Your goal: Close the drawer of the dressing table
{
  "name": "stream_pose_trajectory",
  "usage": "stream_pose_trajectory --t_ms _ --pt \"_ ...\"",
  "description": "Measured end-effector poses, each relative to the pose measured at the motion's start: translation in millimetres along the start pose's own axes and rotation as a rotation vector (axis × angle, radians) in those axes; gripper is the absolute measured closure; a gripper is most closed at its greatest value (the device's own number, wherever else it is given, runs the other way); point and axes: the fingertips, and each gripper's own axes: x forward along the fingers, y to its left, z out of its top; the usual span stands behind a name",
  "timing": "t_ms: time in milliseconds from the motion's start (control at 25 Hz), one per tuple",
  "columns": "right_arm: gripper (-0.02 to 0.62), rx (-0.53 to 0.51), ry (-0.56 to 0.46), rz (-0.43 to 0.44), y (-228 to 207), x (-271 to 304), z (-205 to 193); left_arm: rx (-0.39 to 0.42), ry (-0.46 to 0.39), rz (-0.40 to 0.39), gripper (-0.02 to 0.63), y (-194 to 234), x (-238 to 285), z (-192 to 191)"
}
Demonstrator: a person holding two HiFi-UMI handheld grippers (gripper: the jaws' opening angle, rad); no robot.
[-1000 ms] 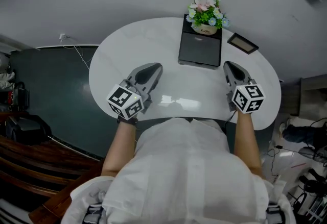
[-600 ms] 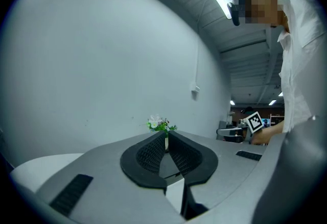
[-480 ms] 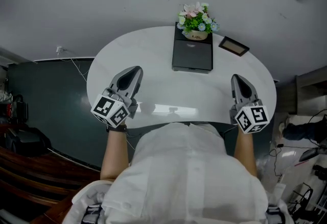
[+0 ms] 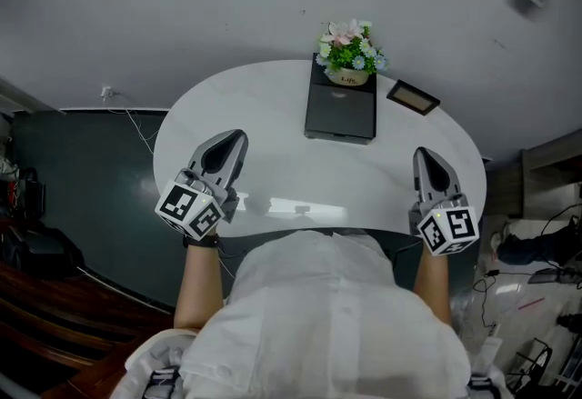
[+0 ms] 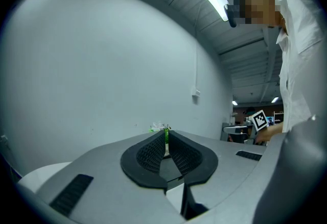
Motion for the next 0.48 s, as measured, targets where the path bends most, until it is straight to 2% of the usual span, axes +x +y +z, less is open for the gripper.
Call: stream_pose_trajectory --t_ms 480 --pt "0.586 -0.022 0.022 0.004 8.1 -1.4 -3.3 -0.016 -0.003 -0.003 0.584 0.0 -3.8 -3.8"
